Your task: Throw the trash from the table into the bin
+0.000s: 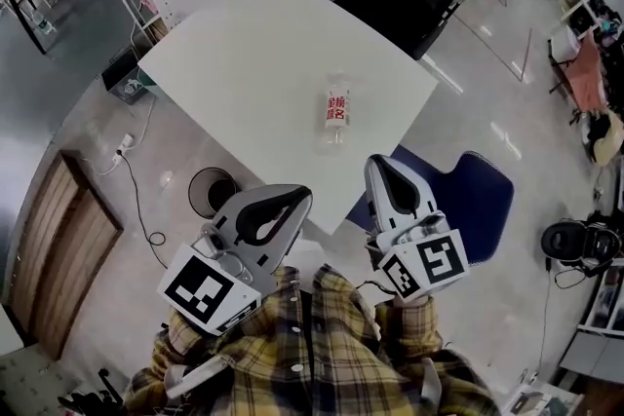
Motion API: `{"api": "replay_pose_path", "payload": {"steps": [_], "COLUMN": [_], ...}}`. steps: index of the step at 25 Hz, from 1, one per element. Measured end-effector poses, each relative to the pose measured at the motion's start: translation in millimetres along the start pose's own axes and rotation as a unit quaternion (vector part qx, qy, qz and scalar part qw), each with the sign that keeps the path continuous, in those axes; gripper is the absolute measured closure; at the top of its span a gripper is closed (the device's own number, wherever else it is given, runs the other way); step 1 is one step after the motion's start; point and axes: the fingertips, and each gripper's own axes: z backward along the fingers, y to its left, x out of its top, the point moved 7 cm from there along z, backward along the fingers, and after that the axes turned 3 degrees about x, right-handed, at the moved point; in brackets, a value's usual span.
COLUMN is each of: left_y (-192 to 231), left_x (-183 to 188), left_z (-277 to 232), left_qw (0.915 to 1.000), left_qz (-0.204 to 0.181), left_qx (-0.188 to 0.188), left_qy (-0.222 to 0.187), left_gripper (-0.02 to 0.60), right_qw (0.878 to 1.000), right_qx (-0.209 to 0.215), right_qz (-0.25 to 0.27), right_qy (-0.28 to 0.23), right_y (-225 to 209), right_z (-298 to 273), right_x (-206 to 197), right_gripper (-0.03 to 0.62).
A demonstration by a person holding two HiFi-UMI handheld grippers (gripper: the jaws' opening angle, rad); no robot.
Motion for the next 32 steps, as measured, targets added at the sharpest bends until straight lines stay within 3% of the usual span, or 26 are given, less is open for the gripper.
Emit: {"api": "replay_pose_path", "payload": {"steps": [9,21,30,32], "left_y": [38,85,112,116], "left_x": [19,28,21,17], "left_z": [-59,-66,-56,-55], "left_qw": [1.0,0.9998,0.9994,0.9991], "left_qz": [0.002,0.018,0.029,0.035], "left_qx": [0.009,-0.01,0.012,0.017], "left_qy": [-0.002,0.002,0.013,0.019], "left_gripper": [0.571,0.571,0.571,0.571], "right_qw": [1.0,0.996,0.988,0.986], "right_qx": [0.0,-0.03,-0.015,-0.008], "right_qz": [0.002,0.017,-0.019,-0.028], "right_qy": [0.028,0.082,0.151,0.165], "right_y": [-64,-79,-99,-102], "right_z": [-54,-104,-136,-143], "right_x": [7,-15,-61,-70], "right_gripper": [0.595,0.595,0.592,0.525]}}
